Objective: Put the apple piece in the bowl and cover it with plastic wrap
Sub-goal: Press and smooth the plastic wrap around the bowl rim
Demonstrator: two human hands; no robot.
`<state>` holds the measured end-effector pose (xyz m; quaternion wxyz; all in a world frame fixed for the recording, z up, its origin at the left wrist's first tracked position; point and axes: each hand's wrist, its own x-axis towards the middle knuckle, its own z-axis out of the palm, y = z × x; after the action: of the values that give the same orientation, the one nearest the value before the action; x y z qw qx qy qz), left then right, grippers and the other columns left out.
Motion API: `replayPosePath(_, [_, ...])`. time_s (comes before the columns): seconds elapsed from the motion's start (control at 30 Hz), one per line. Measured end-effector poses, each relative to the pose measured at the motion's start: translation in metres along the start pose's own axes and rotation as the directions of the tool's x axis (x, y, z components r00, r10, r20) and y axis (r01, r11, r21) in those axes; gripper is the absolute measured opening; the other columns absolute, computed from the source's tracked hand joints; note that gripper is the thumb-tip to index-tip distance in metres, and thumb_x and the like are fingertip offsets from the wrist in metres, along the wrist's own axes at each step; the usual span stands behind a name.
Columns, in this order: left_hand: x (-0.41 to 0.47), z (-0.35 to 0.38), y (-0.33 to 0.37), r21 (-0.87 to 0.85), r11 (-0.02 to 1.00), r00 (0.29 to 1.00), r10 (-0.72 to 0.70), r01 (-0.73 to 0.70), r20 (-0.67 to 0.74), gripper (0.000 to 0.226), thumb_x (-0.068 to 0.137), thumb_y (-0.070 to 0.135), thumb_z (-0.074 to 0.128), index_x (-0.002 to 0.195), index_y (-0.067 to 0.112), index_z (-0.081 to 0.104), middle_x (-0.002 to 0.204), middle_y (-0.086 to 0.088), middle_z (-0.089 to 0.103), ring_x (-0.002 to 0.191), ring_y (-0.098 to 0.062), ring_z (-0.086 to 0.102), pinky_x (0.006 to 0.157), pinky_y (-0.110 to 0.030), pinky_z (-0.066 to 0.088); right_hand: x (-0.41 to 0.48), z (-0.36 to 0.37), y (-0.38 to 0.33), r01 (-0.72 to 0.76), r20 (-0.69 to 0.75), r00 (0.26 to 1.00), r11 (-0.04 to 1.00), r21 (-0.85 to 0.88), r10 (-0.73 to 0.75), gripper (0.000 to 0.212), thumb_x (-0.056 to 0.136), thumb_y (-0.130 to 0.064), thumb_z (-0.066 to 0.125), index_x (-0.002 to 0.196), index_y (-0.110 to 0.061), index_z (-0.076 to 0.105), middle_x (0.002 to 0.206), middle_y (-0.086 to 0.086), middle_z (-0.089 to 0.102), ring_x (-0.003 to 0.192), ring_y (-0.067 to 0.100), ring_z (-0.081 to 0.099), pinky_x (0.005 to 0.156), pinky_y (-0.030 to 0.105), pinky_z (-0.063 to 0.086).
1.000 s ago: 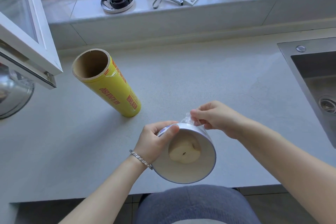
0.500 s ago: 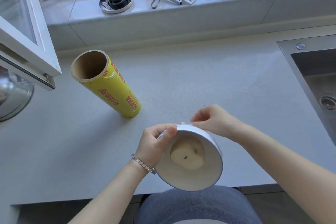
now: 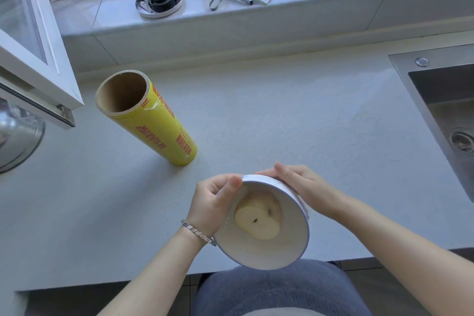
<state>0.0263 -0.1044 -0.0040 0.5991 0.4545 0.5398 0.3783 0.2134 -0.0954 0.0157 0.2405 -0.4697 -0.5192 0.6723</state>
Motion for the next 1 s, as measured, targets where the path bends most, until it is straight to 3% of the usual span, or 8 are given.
replayPosePath(0.13, [-0.003,0.004,0.003,-0.03,0.999,0.99,-0.016,0.012,-0.138,0.035,0.061,0.063,0.066,0.06,0.029,0.074,0.057,0.013,0.069,0.063,-0.006,0.062,0.059,-0.021,0.05,-0.003,-0.015,0.009,-0.086,0.037,0.996,0.996,0.038,0.085,0.082,0.063,-0.081,0.046,0.109,-0.017,0.067,0.112,-0.002,0.069,0.108,0.01,0.063,0.093,0.021,0.048])
replayPosePath(0.27, [0.0,0.009,0.003,-0.189,0.977,0.937,-0.155,0.098,-0.314,0.037,0.088,0.048,0.04,0.077,0.025,0.066,0.072,0.008,0.07,0.077,-0.017,0.062,0.074,-0.035,0.05,-0.006,-0.009,0.012,-0.046,-0.01,0.999,0.994,0.099,0.047,0.036,0.076,-0.041,0.056,0.109,-0.027,0.062,0.097,-0.008,0.069,0.089,0.007,0.065,0.071,0.019,0.052])
replayPosePath(0.37, [0.004,0.006,0.002,-0.244,0.962,0.952,-0.182,0.121,-0.246,0.036,0.093,0.043,0.038,0.087,0.025,0.069,0.088,0.006,0.073,0.088,-0.013,0.067,0.083,-0.035,0.05,-0.001,-0.006,0.009,-0.012,-0.09,0.996,0.992,0.122,0.024,0.038,0.078,-0.036,0.052,0.107,-0.013,0.063,0.088,-0.001,0.065,0.075,0.007,0.063,0.06,0.016,0.049])
replayPosePath(0.47, [0.019,-0.013,0.002,-0.082,0.991,0.978,-0.123,0.111,-0.168,0.035,0.084,0.04,0.044,0.088,0.021,0.072,0.097,-0.002,0.073,0.102,-0.023,0.063,0.094,-0.041,0.046,0.002,-0.005,0.007,-0.026,-0.108,0.994,0.996,0.08,0.034,0.04,0.077,-0.039,0.053,0.101,-0.009,0.064,0.086,0.004,0.062,0.073,0.013,0.06,0.058,0.02,0.044])
replayPosePath(0.6, [0.024,-0.018,0.012,0.087,0.976,0.979,-0.202,0.199,0.026,0.045,0.077,0.054,0.041,0.071,0.024,0.075,0.072,0.004,0.072,0.08,-0.021,0.063,0.081,-0.038,0.048,0.003,-0.001,0.008,-0.03,-0.085,0.996,0.995,0.099,0.039,0.019,0.077,-0.036,0.059,0.089,-0.025,0.068,0.075,-0.009,0.069,0.07,0.01,0.063,0.057,0.019,0.044])
replayPosePath(0.73, [0.017,-0.008,0.014,0.035,0.962,0.963,-0.269,0.27,-0.025,0.045,0.072,0.059,0.058,0.073,0.017,0.074,0.084,-0.01,0.07,0.084,-0.026,0.064,0.086,-0.041,0.049,0.002,0.003,0.007,-0.053,-0.087,0.994,0.991,0.119,0.063,0.018,0.077,-0.041,0.058,0.09,-0.033,0.068,0.075,-0.009,0.07,0.071,0.011,0.061,0.058,0.022,0.042])
replayPosePath(0.87, [0.014,-0.005,0.014,-0.017,0.969,0.964,-0.247,0.246,-0.098,0.052,0.064,0.058,0.05,0.076,0.012,0.069,0.086,-0.015,0.065,0.081,-0.024,0.059,0.078,-0.036,0.048,0.007,-0.002,0.0,-0.058,-0.116,0.991,0.991,0.121,0.072,0.026,0.075,-0.051,0.061,0.089,-0.031,0.069,0.083,-0.009,0.069,0.082,0.011,0.06,0.075,0.03,0.043])
replayPosePath(1.0, [0.012,-0.006,0.015,0.094,0.981,0.981,-0.157,0.168,-0.11,0.077,0.049,0.083,0.057,0.077,0.012,0.055,0.08,-0.01,0.049,0.075,-0.021,0.043,0.069,-0.034,0.034,0.018,-0.016,-0.017,-0.081,-0.114,0.99,0.996,0.034,0.085,0.013,0.081,-0.031,0.063,0.073,-0.021,0.069,0.07,-0.009,0.067,0.069,0.002,0.06,0.072,0.024,0.048])
